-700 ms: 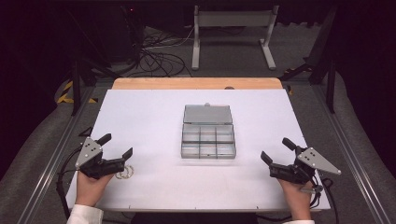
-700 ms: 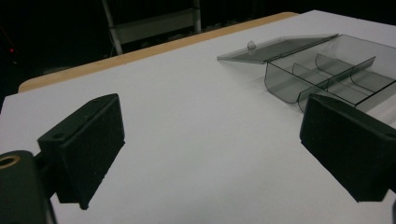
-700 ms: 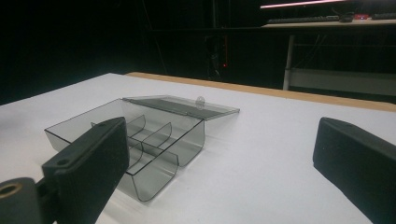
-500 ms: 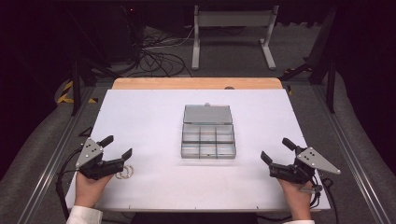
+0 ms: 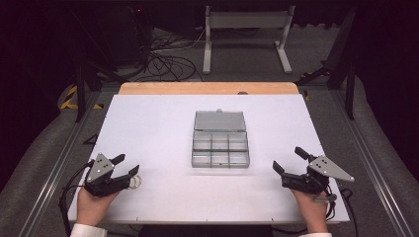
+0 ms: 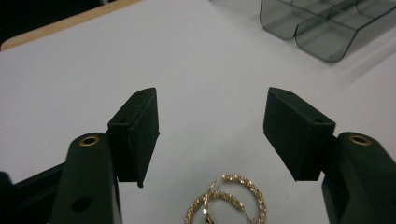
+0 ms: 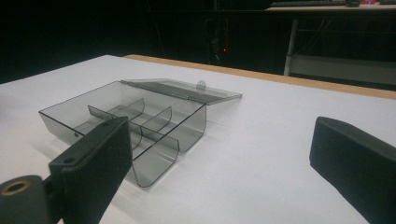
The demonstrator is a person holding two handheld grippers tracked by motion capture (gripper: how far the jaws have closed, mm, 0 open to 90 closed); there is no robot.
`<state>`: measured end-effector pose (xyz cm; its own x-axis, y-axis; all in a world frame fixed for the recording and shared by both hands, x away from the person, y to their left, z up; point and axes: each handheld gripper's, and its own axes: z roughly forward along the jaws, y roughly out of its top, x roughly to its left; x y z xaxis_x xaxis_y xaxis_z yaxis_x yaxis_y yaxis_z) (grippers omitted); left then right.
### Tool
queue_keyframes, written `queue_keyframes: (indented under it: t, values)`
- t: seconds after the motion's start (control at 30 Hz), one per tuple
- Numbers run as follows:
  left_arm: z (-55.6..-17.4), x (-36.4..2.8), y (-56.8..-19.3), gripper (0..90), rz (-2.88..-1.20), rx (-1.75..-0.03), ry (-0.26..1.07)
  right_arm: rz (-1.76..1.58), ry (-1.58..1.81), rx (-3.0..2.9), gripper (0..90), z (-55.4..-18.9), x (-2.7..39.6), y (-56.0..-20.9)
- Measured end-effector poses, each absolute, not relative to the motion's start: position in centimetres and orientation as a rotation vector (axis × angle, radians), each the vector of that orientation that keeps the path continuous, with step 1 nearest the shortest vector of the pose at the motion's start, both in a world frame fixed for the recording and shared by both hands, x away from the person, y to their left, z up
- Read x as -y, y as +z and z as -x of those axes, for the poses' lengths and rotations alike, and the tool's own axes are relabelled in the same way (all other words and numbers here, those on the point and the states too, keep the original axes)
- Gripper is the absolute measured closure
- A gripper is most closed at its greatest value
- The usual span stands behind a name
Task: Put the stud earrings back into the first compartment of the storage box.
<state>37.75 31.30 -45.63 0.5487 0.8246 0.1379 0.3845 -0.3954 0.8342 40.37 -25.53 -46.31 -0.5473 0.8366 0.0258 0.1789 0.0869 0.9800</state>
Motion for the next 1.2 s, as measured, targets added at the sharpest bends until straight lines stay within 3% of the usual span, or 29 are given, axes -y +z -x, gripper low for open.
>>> queue_keyframes:
  t: [0.67, 1.2]
  values:
    - [-37.6, -30.3, -47.6, 65.6, -2.247, -0.982, 0.542, -1.017, 1.489, -1.808, 7.0, -40.5, 25.4, -46.4]
    - [-38.3, -29.9, -48.5, 80.0, -2.28, -0.999, 0.432, -1.011, 1.488, -1.81, 7.2, -40.5, 25.4, -46.4]
